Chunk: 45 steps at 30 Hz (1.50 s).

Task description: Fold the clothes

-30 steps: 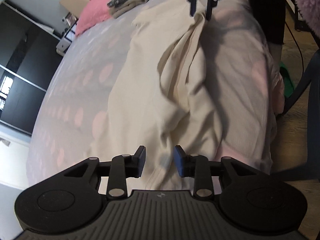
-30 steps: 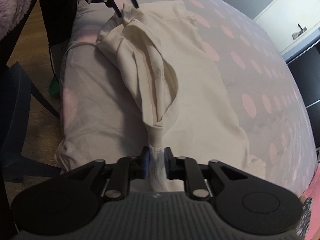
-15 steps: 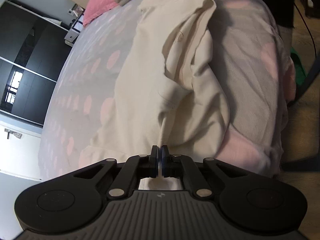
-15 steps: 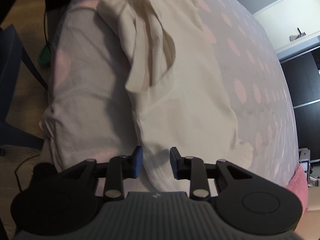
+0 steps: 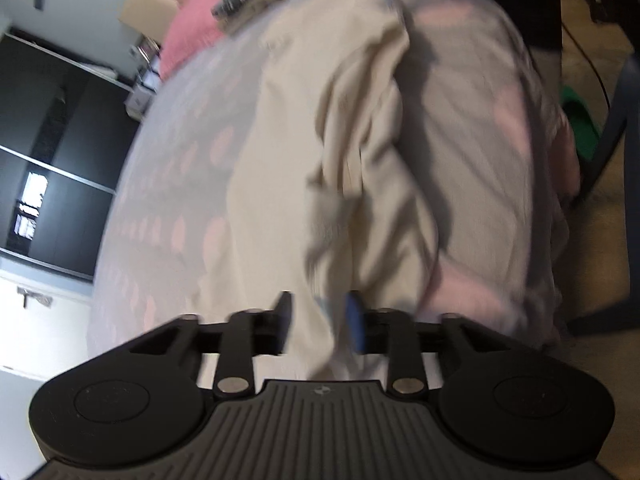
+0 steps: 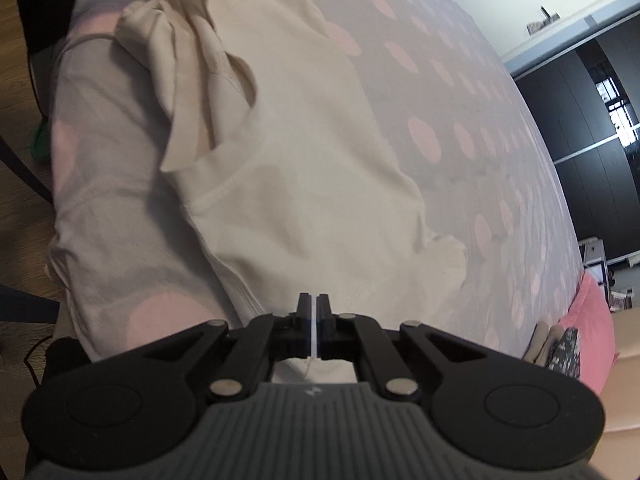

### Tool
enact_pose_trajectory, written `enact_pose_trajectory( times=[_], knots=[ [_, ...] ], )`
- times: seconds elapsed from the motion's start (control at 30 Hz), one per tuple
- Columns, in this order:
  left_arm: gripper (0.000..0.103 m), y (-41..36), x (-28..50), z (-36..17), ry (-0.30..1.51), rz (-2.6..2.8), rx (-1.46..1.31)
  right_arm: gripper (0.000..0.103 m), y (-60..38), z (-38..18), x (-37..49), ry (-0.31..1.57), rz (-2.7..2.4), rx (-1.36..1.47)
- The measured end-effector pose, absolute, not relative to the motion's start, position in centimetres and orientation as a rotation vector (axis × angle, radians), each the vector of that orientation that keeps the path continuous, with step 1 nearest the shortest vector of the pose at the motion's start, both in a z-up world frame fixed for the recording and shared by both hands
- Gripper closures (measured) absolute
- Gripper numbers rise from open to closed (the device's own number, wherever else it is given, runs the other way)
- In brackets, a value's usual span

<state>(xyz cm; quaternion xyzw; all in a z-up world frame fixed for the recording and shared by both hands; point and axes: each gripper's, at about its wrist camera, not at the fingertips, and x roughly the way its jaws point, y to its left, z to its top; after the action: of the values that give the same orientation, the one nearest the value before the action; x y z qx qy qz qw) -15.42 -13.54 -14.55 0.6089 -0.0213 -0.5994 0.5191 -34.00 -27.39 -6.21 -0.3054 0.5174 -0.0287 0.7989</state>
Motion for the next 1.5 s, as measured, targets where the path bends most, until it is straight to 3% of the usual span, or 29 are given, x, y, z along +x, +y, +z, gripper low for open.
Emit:
enact_pose_trajectory(
  times=[0.17,0.2,0.23,0.4,0.7,0.87,0.97,1.0,1.07,1.2,1.23,1.27,1.33,1.5],
  knots=[
    [0.069,-14.9,-17.0,-15.7,-0.095,-1.399,1.460,0.085,-24.6,-6.2,-33.5,1.059,0.004,-0.676],
    [0.074,-15.1,-17.2,-15.9,-0.103,-1.389,1.458,0.080,-24.3,-6.3,-33.4,1.056,0.014,-0.681],
    [0.081,-15.3,-17.3,-16.1,-0.111,-1.380,1.455,0.079,-24.2,-6.4,-33.4,1.055,0.022,-0.688],
    [0.094,-16.0,-18.5,-16.2,-0.114,-1.413,1.435,0.078,-23.9,-6.5,-33.6,1.040,0.048,-0.701],
    [0.099,-16.1,-17.7,-14.4,0.092,-1.515,1.339,0.068,-21.2,-7.5,-33.8,1.005,0.188,-0.763],
    [0.099,-15.9,-17.3,-14.2,0.153,-1.550,1.293,0.068,-20.3,-10.0,-33.4,1.017,0.181,-0.884],
    [0.099,-15.7,-17.3,-14.0,0.167,-1.557,1.271,0.080,-20.4,-10.6,-33.0,1.015,0.186,-0.876],
    [0.098,-15.7,-17.3,-14.0,0.168,-1.559,1.261,0.091,-20.5,-10.6,-32.8,1.015,0.189,-0.868],
    [0.097,-15.4,-17.3,-14.0,0.156,-1.547,1.268,0.092,-21.0,-10.2,-32.8,1.017,0.181,-0.829],
    [0.064,-14.7,-17.0,-14.4,0.105,-1.492,1.335,0.093,-21.8,-9.3,-32.8,1.019,0.165,-0.773],
    [0.062,-14.5,-16.9,-14.5,0.093,-1.478,1.352,0.092,-21.8,-9.3,-32.9,1.019,0.165,-0.776],
    [0.062,-14.3,-16.8,-14.7,0.080,-1.463,1.368,0.091,-21.7,-9.2,-33.0,1.019,0.166,-0.780],
    [0.062,-13.9,-16.6,-14.9,0.055,-1.434,1.400,0.059,-21.6,-9.5,-33.3,1.025,0.162,-0.829],
    [0.062,-13.9,-15.5,-15.8,0.079,-1.353,1.456,0.058,-22.8,-9.5,-34.4,1.048,0.145,-0.857]
  ],
)
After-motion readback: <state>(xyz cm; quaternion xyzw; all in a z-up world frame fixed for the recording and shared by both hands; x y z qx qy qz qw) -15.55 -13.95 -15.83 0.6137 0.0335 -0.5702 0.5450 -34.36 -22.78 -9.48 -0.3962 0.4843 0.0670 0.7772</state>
